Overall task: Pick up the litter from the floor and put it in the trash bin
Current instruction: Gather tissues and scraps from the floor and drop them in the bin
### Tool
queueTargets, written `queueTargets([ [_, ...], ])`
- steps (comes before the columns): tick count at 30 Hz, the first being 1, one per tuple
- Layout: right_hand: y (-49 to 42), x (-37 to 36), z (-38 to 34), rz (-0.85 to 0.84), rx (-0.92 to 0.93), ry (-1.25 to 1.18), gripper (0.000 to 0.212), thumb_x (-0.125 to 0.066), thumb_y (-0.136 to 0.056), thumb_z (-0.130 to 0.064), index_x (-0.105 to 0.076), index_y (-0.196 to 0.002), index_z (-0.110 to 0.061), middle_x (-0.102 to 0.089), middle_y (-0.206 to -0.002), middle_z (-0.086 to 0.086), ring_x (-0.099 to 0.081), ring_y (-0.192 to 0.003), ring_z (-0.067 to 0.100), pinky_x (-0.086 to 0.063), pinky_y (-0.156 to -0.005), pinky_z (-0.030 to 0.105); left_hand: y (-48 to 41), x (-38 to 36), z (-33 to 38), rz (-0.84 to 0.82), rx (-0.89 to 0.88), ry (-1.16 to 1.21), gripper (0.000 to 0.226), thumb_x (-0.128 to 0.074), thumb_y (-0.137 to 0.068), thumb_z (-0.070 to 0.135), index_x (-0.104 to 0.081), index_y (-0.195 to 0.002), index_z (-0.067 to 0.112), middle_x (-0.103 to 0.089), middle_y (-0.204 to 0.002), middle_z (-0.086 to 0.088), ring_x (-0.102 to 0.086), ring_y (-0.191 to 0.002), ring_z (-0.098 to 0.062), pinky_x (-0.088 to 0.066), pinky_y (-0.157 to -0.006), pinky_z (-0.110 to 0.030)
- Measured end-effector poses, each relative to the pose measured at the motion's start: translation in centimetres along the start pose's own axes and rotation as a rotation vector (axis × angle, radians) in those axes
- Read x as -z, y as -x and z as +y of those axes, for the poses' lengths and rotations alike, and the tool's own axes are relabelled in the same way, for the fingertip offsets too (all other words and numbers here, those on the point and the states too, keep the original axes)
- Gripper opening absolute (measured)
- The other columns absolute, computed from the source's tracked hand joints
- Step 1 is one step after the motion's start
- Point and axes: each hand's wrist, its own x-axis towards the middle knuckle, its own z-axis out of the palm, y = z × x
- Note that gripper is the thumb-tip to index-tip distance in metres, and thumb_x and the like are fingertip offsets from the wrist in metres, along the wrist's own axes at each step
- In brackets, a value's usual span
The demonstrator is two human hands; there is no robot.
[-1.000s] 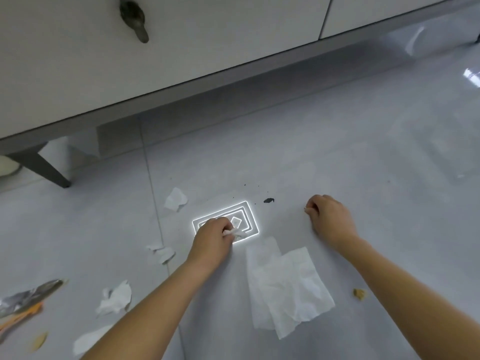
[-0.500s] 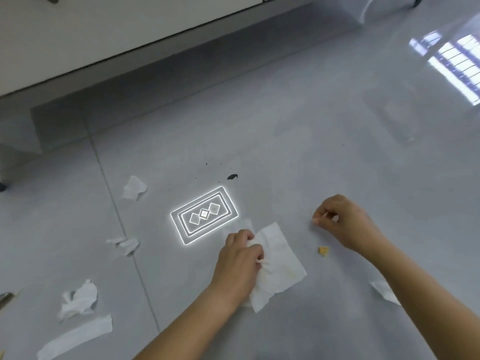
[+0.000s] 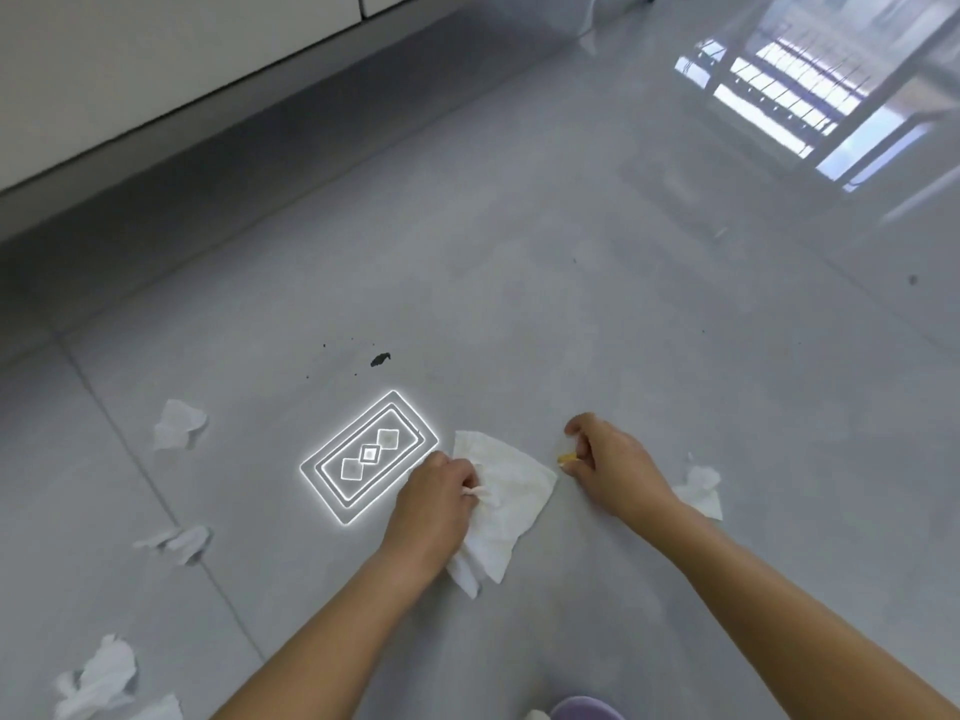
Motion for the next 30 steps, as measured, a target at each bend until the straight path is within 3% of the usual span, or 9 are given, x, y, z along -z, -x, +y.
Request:
queueTargets([
  [7,0.7,1.2,0.9,-0.001,-0.088,-0.021,0.007,-0.067,-0.08,-0.022,-0.062,-0.082,-0.018,-0.054,-0.084,-0.001,-0.051,-0.077,0.017,-0.036,-0.07,0.025,-0.2,0.2,0.3,0.011,-0.009,0.015,0.008,-0.054,-0.083,0.014,-0.06,-0.086,0.017,-0.052,-0.094,-0.002,-0.054,-0.084,-0.02,-0.039,-0.069,-0.027],
  [12,2.9,4.8,4.9,0.137,-0.261,-0.078,0.019,-0.081,-0.067,-0.021,-0.063,-0.064,-0.025,-0.052,-0.095,0.001,-0.054,-0.078,0.016,-0.042,-0.063,0.025,-0.3,0.9,0.3,0.037,-0.012,0.023,0.007,-0.055,-0.082,0.013,-0.06,-0.083,0.017,-0.053,-0.093,-0.002,-0.052,-0.082,-0.019,-0.033,-0.065,-0.025],
  [15,4.3,5.3,7.4,0.1,-0.419,0.014,0.018,-0.08,-0.067,-0.027,-0.063,-0.062,-0.028,-0.049,-0.109,0.005,-0.055,-0.096,0.027,-0.042,-0.077,0.028,-0.5,1.6,0.4,0.054,-0.01,0.038,0.007,-0.055,-0.081,0.012,-0.06,-0.082,0.016,-0.055,-0.093,-0.005,-0.055,-0.082,-0.02,-0.033,-0.064,-0.025],
  [17,4.9,4.3,8.0,0.082,-0.463,0.032,0.014,-0.074,-0.072,-0.024,-0.061,-0.066,-0.026,-0.05,-0.107,0.007,-0.056,-0.087,0.03,-0.042,-0.072,0.028,-0.5,2.2,0.4,0.061,-0.012,0.056,0.006,-0.055,-0.081,0.012,-0.06,-0.082,0.015,-0.057,-0.092,-0.006,-0.055,-0.082,-0.02,-0.032,-0.064,-0.023],
  [21,3.9,2.9,5.4,0.126,-0.368,-0.063,0.017,-0.07,-0.075,-0.018,-0.057,-0.066,-0.024,-0.059,-0.081,0.005,-0.056,-0.071,0.024,-0.034,-0.052,0.025,0.0,4.3,0.0,0.088,0.008,0.069,0.007,-0.056,-0.08,0.014,-0.062,-0.084,0.015,-0.057,-0.092,-0.004,-0.054,-0.085,-0.02,-0.034,-0.068,-0.024],
  [25,0.7,2.4,-3.3,0.061,-0.147,-0.229,0.023,-0.079,-0.07,-0.023,-0.057,-0.061,-0.026,-0.054,-0.06,-0.004,-0.05,-0.051,0.011,-0.034,-0.044,0.022,1.0,8.7,-1.7,0.157,0.02,0.081,0.01,-0.056,-0.079,0.013,-0.064,-0.084,0.016,-0.054,-0.086,0.001,-0.053,-0.083,-0.018,-0.036,-0.069,-0.023],
  [30,-0.2,1.8,-17.8,-0.14,0.221,-0.33,0.022,-0.082,-0.065,-0.025,-0.061,-0.059,-0.024,-0.049,-0.04,-0.013,-0.042,-0.038,0.002,-0.032,-0.04,0.012,4.7,15.5,-5.5,0.296,0.082,0.113,0.006,-0.059,-0.08,0.015,-0.062,-0.082,0.02,-0.047,-0.076,0.012,-0.044,-0.07,-0.004,-0.032,-0.061,-0.004],
])
